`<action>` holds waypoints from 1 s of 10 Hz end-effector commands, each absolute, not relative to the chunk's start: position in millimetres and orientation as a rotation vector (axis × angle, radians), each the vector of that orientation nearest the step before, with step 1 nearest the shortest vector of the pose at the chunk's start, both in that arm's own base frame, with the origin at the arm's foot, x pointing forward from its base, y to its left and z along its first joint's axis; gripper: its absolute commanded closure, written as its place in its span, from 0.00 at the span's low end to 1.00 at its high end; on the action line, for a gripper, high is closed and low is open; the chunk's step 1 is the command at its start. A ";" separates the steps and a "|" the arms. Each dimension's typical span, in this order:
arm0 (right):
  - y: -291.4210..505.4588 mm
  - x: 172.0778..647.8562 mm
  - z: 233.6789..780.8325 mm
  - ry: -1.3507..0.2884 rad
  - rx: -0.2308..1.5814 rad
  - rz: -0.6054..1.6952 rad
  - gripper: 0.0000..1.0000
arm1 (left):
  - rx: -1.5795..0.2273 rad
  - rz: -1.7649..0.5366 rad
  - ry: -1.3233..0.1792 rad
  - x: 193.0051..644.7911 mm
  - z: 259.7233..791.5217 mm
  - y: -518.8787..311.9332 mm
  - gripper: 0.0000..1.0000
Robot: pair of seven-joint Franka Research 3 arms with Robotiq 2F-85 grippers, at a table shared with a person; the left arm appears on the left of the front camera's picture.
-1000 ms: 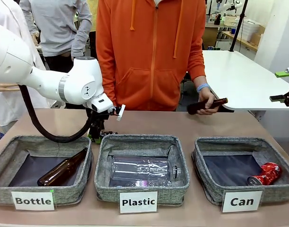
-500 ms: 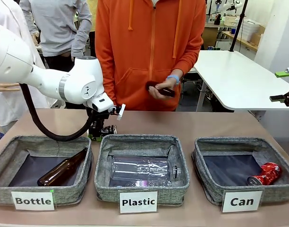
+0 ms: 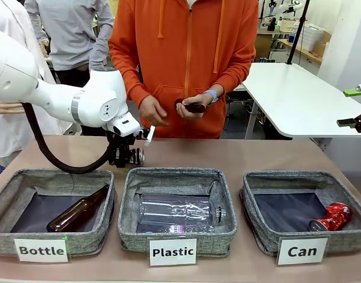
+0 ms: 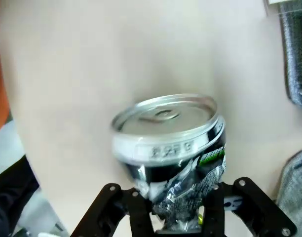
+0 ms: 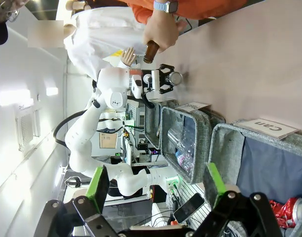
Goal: Sort the can waste into the basket.
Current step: Pick up the can waste from the table and place it in the right Fabric basket.
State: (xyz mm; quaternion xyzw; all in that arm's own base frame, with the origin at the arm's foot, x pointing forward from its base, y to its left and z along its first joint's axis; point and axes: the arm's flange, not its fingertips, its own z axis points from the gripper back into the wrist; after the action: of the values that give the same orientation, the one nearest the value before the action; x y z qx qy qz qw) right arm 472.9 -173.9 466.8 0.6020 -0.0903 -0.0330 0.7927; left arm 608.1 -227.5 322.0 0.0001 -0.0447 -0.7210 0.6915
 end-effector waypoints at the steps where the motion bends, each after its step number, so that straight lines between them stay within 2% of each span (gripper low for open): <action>1: -174.7 472.7 468.9 -0.197 1.292 -0.050 0.00 | -0.051 -1.566 -0.225 593.1 378.3 -192.7 1.00; 3: -174.7 472.7 468.9 -0.197 1.292 -0.050 0.00 | -0.166 -1.533 -0.296 561.2 435.0 -147.9 1.00; 6: -174.7 472.7 468.9 -0.197 1.292 -0.050 0.00 | -0.317 -1.572 -0.508 499.5 497.4 -75.8 1.00; 8: -174.7 472.7 468.9 -0.197 1.292 -0.050 0.00 | -0.276 -1.681 -0.503 432.6 501.5 -31.3 1.00; 9: -174.7 472.7 468.9 -0.197 1.292 -0.050 0.00 | -0.229 -1.705 -0.528 392.5 500.7 -2.2 1.00; 10: -174.7 472.7 468.9 -0.197 1.292 -0.050 0.00 | -0.211 -1.672 -0.588 374.1 497.6 15.5 1.00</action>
State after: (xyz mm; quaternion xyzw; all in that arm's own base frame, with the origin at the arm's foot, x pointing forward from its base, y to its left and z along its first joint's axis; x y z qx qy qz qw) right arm 473.2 -174.4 467.3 0.6018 -0.0906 -0.0327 0.7928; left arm 397.8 4.4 501.2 -0.1208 -0.2392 -0.7297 0.6290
